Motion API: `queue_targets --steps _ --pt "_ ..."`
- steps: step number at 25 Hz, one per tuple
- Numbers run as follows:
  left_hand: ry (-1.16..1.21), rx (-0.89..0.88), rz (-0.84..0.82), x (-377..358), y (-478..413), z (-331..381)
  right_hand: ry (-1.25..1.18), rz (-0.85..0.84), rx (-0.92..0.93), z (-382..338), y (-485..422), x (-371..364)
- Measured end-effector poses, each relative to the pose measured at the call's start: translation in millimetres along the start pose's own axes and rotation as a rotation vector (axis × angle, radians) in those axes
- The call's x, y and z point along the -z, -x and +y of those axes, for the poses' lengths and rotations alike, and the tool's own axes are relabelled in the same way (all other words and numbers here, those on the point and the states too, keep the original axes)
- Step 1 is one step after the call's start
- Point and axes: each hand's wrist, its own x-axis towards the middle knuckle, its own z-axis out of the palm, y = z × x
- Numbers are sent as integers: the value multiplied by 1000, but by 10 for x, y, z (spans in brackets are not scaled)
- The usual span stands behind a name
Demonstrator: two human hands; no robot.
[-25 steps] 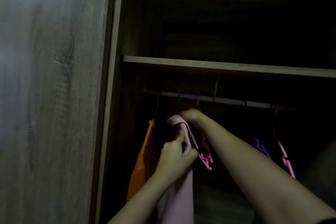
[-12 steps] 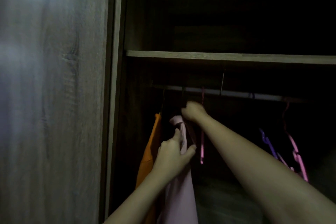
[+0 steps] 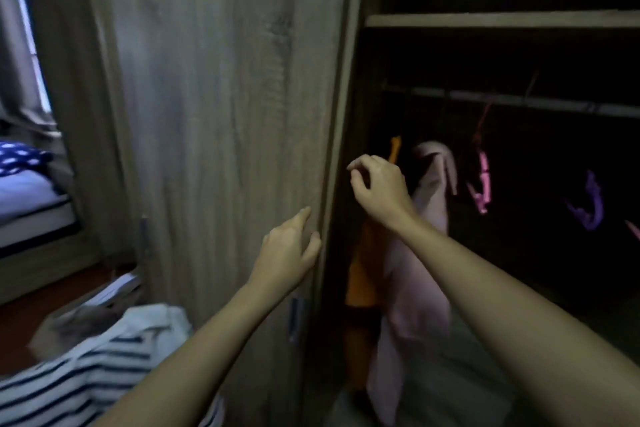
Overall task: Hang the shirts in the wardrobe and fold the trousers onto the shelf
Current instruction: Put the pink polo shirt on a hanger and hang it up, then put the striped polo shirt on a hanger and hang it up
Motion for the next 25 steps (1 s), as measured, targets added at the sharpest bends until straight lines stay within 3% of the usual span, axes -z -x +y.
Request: queue_targets --steps 5,8,12,18,23,25 --pt "-285 185 -92 653 878 -1214 -113 -203 -1 -872 441 -1017" --pt "-456 291 -229 1061 1358 -1957 -169 -297 -8 -1268 637 -1559" --pt "-658 337 -292 1455 1951 -2778 -198 -469 7 -1752 782 -2277" --pt "-628 449 -440 1386 2455 -3198 -86 -749 82 -2277 849 -3152" --pt "-571 472 -424 1317 2511 -3322 126 -990 -45 -2497 859 -3705" --pt "-563 450 -368 1338 2502 -3293 229 -1010 -59 -2516 799 -3761"
